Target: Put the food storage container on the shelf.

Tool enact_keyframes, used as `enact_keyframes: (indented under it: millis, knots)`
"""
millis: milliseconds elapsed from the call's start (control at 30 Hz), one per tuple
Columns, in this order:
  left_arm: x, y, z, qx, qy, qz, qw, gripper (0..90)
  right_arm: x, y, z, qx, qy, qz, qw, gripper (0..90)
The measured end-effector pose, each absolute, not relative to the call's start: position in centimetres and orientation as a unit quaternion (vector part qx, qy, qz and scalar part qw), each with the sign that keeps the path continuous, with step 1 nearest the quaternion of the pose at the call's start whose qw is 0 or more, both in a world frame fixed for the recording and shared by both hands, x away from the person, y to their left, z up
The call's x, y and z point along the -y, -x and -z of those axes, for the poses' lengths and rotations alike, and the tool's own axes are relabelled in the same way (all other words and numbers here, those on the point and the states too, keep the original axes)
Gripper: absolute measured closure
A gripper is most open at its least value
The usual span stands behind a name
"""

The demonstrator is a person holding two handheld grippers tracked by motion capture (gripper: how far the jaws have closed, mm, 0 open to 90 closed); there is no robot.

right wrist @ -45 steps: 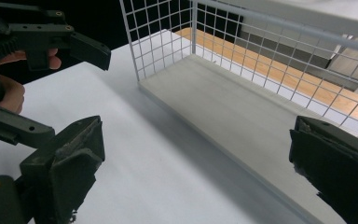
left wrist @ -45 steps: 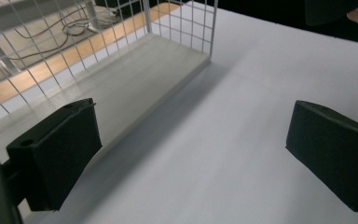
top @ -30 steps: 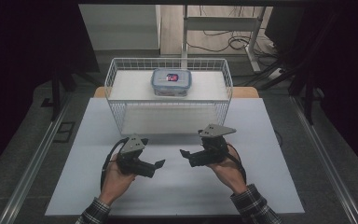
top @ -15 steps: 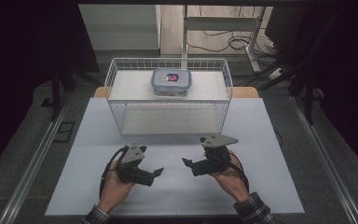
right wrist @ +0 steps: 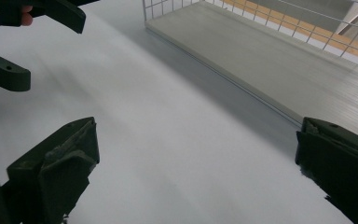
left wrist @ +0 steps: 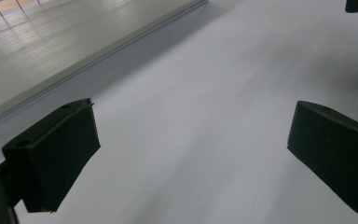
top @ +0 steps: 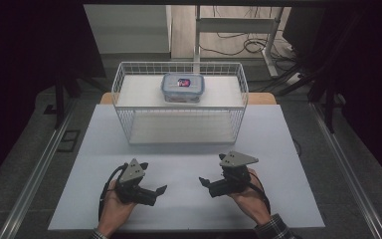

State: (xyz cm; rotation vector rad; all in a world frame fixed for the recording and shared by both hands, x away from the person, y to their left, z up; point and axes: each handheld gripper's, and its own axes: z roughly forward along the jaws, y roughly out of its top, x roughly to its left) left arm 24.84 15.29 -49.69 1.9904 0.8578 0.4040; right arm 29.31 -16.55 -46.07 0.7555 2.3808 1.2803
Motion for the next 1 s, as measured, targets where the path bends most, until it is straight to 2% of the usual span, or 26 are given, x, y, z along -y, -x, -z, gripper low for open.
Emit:
enact_keyframes:
  millis: [533,1000]
  knots:
    - [-16.8,-23.4,50.2,-0.363,-0.803,-0.166,0.442,1.9,19.0,-27.9,46.4,-0.827,-0.277,-0.456,0.179,0.0]
    - [-19.4,-21.8,51.0,-0.388,-0.795,-0.19,0.425,1.7,21.9,-26.5,47.3,-0.817,-0.303,-0.455,0.184,0.2]
